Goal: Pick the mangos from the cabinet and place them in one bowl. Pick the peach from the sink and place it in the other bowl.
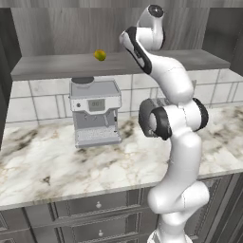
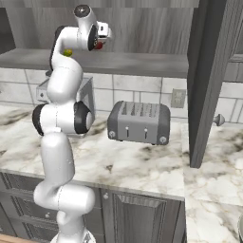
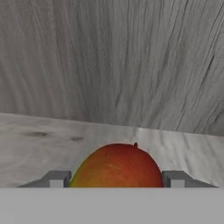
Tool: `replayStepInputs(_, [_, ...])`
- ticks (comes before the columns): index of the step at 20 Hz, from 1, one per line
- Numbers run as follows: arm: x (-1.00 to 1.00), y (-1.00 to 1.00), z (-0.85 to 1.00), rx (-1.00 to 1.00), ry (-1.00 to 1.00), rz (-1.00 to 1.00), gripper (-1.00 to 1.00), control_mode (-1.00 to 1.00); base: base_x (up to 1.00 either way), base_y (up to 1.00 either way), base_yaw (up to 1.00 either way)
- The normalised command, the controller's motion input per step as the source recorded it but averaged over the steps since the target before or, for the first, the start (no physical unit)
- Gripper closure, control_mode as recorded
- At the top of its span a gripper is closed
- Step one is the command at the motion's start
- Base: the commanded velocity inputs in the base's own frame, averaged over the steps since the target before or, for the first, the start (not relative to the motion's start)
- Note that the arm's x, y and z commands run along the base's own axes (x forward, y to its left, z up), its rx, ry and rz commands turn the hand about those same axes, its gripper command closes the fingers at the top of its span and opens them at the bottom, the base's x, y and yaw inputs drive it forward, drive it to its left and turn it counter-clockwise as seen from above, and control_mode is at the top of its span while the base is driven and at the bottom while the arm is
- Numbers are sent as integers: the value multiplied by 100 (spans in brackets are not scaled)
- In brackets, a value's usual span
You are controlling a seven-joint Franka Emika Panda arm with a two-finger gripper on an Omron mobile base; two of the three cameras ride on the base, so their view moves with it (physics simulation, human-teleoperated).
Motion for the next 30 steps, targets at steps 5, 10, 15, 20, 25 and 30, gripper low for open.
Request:
replayStepInputs(5, [-82, 17, -2, -8, -22, 8, 100, -100, 0, 0, 0])
replayStepInputs(10, [-100, 19, -7, -9, -26, 11, 100, -100, 0, 0, 0])
replayStepInputs(15, [-95, 7, -1, -2, -21, 7, 100, -100, 0, 0, 0])
replayStepInputs(20, [-61, 0, 47, 3, -15, 0, 100, -100, 0, 0, 0])
replayStepInputs(25, [-34, -1, 67, 14, -6, 0, 100, -100, 0, 0, 0])
replayStepInputs(30, [-42, -2, 35, 10, 0, 0, 100, -100, 0, 0, 0])
